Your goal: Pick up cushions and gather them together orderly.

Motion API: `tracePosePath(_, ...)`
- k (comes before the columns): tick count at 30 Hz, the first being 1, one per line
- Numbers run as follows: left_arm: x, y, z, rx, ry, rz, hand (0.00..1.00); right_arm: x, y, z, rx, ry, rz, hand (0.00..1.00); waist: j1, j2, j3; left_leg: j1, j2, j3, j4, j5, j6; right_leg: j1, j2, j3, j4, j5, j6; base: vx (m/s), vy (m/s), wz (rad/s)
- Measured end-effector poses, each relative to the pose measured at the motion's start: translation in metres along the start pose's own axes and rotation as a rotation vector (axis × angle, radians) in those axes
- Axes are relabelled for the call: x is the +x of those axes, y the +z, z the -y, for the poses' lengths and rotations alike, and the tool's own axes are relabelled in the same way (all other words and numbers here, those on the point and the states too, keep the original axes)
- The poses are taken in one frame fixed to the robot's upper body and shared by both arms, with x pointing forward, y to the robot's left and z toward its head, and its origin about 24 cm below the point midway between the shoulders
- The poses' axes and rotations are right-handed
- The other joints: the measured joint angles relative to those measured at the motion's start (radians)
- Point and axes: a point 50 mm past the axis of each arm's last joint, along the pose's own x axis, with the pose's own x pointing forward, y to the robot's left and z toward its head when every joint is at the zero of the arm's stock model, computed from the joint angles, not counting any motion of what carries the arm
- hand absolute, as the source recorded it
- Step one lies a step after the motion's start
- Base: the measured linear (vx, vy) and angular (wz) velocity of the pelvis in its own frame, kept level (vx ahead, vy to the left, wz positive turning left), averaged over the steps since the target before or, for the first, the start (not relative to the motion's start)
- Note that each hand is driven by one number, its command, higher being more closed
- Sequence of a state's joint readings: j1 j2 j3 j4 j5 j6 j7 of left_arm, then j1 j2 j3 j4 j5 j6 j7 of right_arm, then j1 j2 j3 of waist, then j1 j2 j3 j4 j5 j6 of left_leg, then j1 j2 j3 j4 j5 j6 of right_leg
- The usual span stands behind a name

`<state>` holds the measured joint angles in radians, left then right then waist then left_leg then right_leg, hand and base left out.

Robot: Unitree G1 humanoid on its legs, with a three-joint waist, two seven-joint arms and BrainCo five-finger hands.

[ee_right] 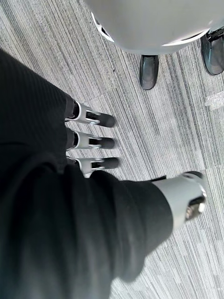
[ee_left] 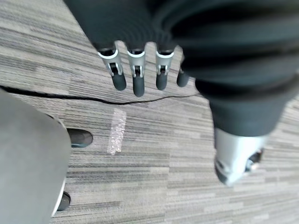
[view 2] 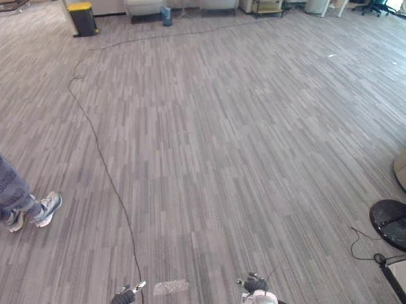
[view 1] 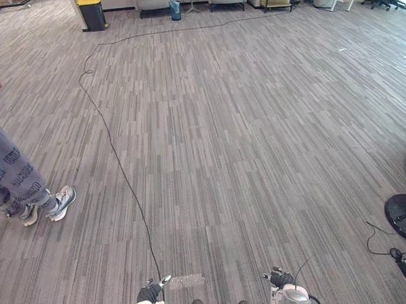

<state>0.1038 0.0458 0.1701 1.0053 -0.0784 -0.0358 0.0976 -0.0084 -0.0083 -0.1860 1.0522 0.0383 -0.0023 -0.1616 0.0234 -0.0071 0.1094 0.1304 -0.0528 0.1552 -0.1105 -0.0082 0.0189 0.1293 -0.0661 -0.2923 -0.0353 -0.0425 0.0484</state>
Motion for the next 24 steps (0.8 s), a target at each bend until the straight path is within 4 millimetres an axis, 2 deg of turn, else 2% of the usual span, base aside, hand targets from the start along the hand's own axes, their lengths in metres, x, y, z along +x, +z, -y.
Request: tracePosePath(24,0.0023,0.0046,0.0009,0.015,0.004,0.0,0.0,0.0023,-0.0038,0.0038,0.031,-0.021,-0.05,0.0,-0.001,-0.005,0.028,0.011,0.0,0.016,0.0,-0.017,-0.016,0.03,0.004,0.002,-0.031,0.0,0.0,-0.01,-0.003,-0.01)
